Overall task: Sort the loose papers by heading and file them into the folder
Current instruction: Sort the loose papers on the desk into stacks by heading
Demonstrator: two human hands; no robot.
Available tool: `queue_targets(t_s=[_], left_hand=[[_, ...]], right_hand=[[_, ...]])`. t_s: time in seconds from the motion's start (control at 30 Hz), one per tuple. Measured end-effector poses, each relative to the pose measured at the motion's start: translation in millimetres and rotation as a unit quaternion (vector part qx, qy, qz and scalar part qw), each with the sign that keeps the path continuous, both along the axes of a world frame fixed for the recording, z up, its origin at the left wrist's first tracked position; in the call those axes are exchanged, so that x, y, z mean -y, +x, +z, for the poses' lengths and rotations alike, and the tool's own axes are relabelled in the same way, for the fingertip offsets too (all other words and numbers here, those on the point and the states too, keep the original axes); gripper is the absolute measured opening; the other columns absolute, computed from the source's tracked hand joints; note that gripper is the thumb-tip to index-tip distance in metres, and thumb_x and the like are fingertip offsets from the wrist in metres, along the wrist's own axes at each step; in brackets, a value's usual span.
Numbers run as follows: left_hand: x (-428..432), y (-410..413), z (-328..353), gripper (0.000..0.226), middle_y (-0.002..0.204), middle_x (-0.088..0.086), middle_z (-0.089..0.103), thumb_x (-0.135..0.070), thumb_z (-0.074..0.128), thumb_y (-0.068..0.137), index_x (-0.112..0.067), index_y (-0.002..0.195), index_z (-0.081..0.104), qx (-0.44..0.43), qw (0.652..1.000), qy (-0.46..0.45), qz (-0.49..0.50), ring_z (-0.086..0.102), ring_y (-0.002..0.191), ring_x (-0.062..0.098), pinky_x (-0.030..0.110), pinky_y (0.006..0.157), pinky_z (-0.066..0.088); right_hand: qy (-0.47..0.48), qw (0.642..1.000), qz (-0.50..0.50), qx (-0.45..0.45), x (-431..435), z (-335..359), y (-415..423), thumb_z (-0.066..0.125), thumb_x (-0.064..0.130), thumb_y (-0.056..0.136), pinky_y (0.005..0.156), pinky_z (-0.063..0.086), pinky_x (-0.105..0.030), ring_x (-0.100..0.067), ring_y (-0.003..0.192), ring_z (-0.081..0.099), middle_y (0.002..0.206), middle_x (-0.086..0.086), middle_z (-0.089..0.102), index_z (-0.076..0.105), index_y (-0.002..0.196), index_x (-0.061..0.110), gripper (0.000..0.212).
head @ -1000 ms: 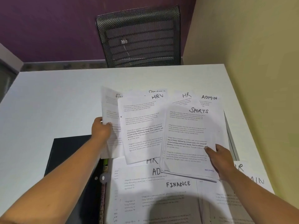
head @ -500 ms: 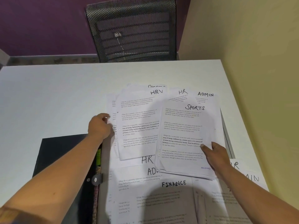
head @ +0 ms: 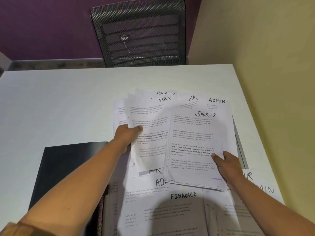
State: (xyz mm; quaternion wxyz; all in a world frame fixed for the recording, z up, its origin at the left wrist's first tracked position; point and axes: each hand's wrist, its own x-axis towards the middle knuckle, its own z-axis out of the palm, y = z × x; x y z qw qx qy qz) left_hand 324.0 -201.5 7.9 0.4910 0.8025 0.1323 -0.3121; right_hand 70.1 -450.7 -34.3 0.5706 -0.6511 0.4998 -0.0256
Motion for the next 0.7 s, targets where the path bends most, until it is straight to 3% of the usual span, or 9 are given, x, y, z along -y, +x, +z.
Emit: queue_targets(t_s=[0.07, 0.13, 0.2, 0.33, 0.4, 0.47, 0.57, 0.63, 0.7], left_hand=[[3, 4, 4, 0.014, 0.076, 0.004, 0.062, -0.024, 0.061, 0.088, -0.014, 0.079, 0.062, 0.015, 1.000, 0.025, 0.007, 0.056, 0.062, 0.019, 0.020, 0.055, 0.044], [-1, 10, 3, 0.024, 0.065, 0.006, 0.050, -0.014, 0.053, 0.086, -0.012, 0.062, 0.048, 0.021, 0.999, 0.031, 0.007, 0.045, 0.058, 0.021, 0.022, 0.054, 0.036], [-9, 12, -1, 0.024, 0.059, 0.006, 0.047, -0.001, 0.057, 0.080, -0.008, 0.059, 0.047, 0.040, 0.998, 0.043, -0.036, 0.044, 0.058, 0.019, 0.023, 0.056, 0.035], [-20, 9, 3, 0.031, 0.063, 0.004, 0.054, 0.002, 0.080, 0.072, -0.006, 0.067, 0.051, 0.077, 0.994, 0.054, -0.061, 0.051, 0.043, 0.011, 0.018, 0.048, 0.043], [-23, 11, 3, 0.032, 0.080, 0.004, 0.072, -0.002, 0.089, 0.062, -0.007, 0.083, 0.066, 0.080, 0.994, 0.055, -0.058, 0.068, 0.064, 0.017, 0.030, 0.067, 0.058], [-27, 11, 3, 0.038, 0.088, 0.004, 0.075, -0.007, 0.092, 0.060, -0.014, 0.092, 0.072, 0.078, 0.993, 0.048, -0.076, 0.071, 0.074, 0.024, 0.040, 0.072, 0.060], [-27, 8, 5, 0.019, 0.068, 0.004, 0.072, -0.029, 0.088, 0.070, -0.020, 0.075, 0.072, 0.124, 0.988, 0.035, -0.090, 0.061, 0.052, 0.018, 0.030, 0.056, 0.049], [-26, 8, 8, 0.030, 0.051, 0.004, 0.064, -0.037, 0.075, 0.083, -0.017, 0.063, 0.065, 0.168, 0.980, 0.050, -0.097, 0.056, 0.044, 0.021, 0.035, 0.052, 0.047], [-28, 9, 8, 0.038, 0.045, 0.005, 0.059, -0.028, 0.063, 0.091, -0.005, 0.061, 0.059, 0.175, 0.978, 0.052, -0.102, 0.056, 0.043, 0.022, 0.037, 0.053, 0.051]], right_hand=[[0.002, 1.000, -0.004, 0.003, 0, 0, 1, 0.068, 0.022, 0.092, 0.086, 0.055, -0.035, -0.020, 0.088, 0.070, 0.094, 0.000, 0.075, 0.070, 0.094, 0.019, 0.004], [0.005, 1.000, -0.009, 0.004, 0, 0, 1, 0.068, 0.020, 0.092, 0.088, 0.055, -0.036, -0.021, 0.090, 0.071, 0.096, 0.000, 0.075, 0.069, 0.092, 0.020, 0.001], [0.005, 1.000, -0.012, 0.003, -1, 1, 2, 0.069, 0.020, 0.092, 0.088, 0.056, -0.037, -0.022, 0.090, 0.071, 0.095, 0.001, 0.075, 0.070, 0.090, 0.021, 0.002], [0.003, 1.000, -0.014, 0.002, 0, -1, 1, 0.069, 0.022, 0.091, 0.091, 0.055, -0.038, -0.022, 0.092, 0.070, 0.095, 0.003, 0.074, 0.068, 0.090, 0.023, 0.002], [0.003, 1.000, -0.014, 0.000, 1, -2, 1, 0.070, 0.023, 0.091, 0.094, 0.055, -0.041, -0.022, 0.093, 0.070, 0.098, 0.003, 0.075, 0.068, 0.092, 0.023, 0.002], [0.004, 1.000, -0.016, 0.000, 1, -2, 0, 0.070, 0.023, 0.091, 0.094, 0.054, -0.041, -0.022, 0.094, 0.071, 0.098, 0.003, 0.075, 0.068, 0.092, 0.024, 0.003], [-0.001, 1.000, -0.017, 0.003, 0, -1, 1, 0.069, 0.021, 0.091, 0.090, 0.055, -0.037, -0.019, 0.090, 0.070, 0.096, 0.004, 0.074, 0.068, 0.088, 0.026, 0.006], [-0.011, 1.000, -0.019, 0.007, -2, 0, 2, 0.069, 0.018, 0.091, 0.088, 0.054, -0.034, -0.017, 0.086, 0.069, 0.094, 0.002, 0.074, 0.068, 0.089, 0.023, 0.005], [-0.016, 1.000, -0.018, 0.007, -2, 1, 3, 0.068, 0.017, 0.092, 0.084, 0.052, -0.032, -0.016, 0.084, 0.068, 0.093, 0.002, 0.074, 0.069, 0.093, 0.018, 0.002]])
